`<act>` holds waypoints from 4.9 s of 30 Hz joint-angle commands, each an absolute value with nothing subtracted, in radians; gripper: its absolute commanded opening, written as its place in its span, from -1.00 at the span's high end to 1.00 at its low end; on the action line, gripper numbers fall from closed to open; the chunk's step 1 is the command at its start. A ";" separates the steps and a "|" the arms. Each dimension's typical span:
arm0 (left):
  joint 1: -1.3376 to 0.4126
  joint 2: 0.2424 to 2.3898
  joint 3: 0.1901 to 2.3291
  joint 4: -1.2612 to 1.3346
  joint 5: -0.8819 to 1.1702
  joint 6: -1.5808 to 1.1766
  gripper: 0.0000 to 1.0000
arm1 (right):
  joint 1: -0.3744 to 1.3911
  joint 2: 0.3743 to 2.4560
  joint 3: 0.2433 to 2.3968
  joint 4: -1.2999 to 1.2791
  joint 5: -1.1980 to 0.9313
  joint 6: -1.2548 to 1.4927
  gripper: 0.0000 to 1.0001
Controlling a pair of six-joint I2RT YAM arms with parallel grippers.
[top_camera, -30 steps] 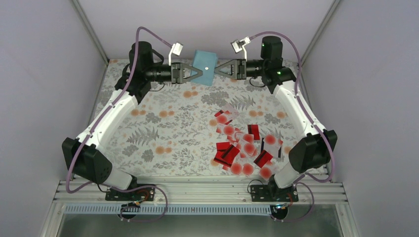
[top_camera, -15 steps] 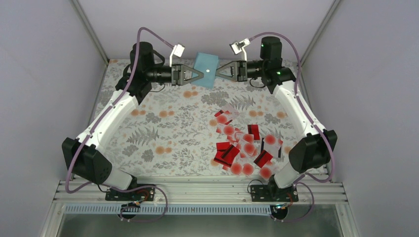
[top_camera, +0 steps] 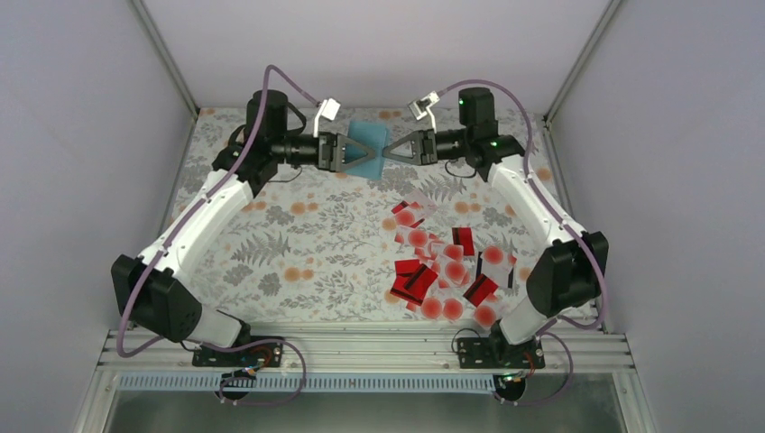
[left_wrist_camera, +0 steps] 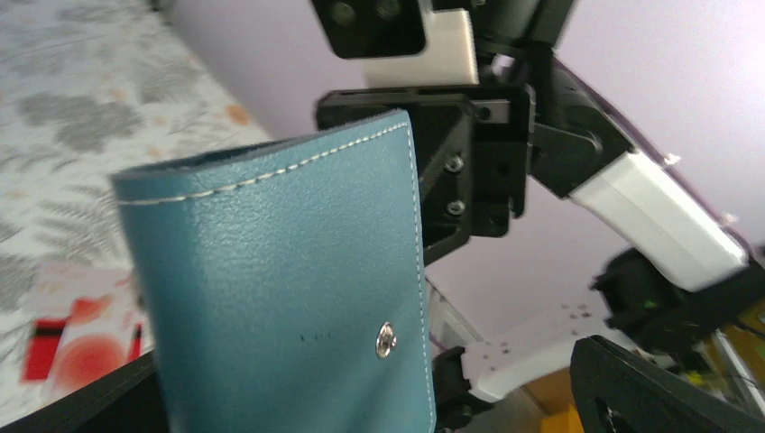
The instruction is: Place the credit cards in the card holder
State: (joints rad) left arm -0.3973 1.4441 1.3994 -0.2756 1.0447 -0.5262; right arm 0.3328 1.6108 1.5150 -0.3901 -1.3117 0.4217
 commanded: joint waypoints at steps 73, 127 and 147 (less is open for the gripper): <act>-0.668 1.439 0.956 -0.562 -0.159 -0.343 -0.98 | 0.534 2.053 1.453 -0.710 -0.836 0.428 0.92; -0.525 1.565 0.927 -0.542 0.061 -0.316 -0.30 | 0.504 1.919 1.415 -0.674 -0.998 0.385 0.19; -0.522 1.552 0.854 -0.476 0.189 -0.344 0.45 | 0.519 2.082 1.287 -0.520 -1.012 0.525 0.01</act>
State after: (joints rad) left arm -0.5198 1.5661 0.8692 -0.4995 0.1375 -0.3336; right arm 0.5072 2.0521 1.2953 -0.5735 -0.9981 0.4881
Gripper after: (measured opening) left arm 0.296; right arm 0.494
